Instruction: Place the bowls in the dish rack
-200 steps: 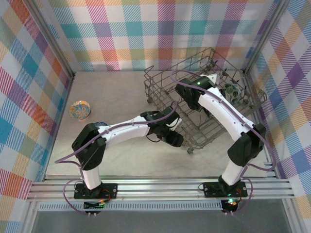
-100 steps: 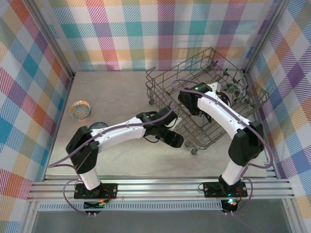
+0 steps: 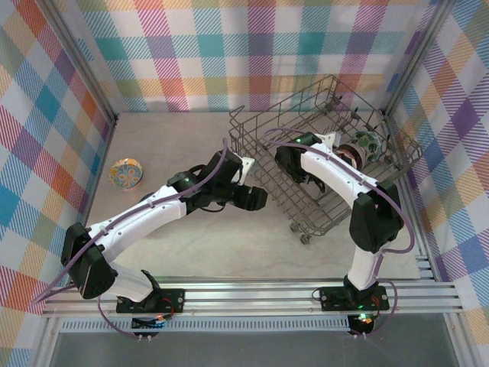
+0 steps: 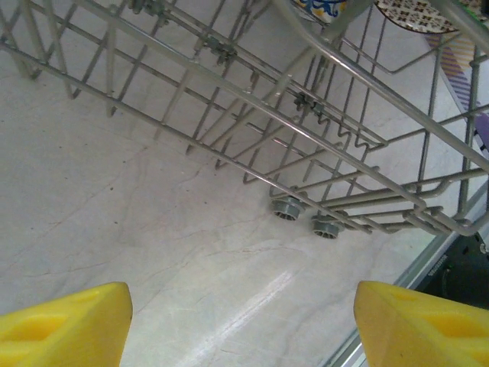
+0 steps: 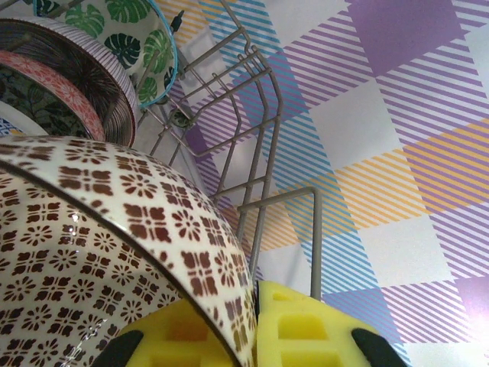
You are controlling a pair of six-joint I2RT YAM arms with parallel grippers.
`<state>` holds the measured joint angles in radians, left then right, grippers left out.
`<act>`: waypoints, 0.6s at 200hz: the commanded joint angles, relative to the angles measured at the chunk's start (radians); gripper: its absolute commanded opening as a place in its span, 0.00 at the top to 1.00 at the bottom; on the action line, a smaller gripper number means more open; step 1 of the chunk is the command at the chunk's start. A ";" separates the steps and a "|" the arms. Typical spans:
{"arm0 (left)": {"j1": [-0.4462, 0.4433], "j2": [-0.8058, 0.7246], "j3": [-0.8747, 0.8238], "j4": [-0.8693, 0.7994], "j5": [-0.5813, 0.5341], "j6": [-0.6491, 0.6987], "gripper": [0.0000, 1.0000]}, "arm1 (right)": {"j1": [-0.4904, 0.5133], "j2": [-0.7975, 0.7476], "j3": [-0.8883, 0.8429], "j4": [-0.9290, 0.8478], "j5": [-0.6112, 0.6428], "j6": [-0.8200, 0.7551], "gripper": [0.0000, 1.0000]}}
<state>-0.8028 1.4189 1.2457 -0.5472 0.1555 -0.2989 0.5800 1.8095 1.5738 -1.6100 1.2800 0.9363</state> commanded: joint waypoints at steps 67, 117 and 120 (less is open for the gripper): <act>0.026 -0.020 -0.017 0.015 -0.024 -0.021 0.22 | 0.043 -0.064 -0.105 0.404 0.055 -0.326 0.99; 0.036 -0.021 -0.015 0.013 -0.034 -0.026 0.21 | 0.049 -0.029 -0.116 0.496 0.039 -0.393 1.00; 0.037 -0.021 -0.014 0.014 -0.034 -0.027 0.21 | 0.049 -0.026 -0.116 0.498 0.039 -0.392 1.00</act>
<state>-0.7795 1.4189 1.2392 -0.5468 0.1326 -0.3183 0.6147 1.7691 1.4620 -1.1778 1.3010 0.5789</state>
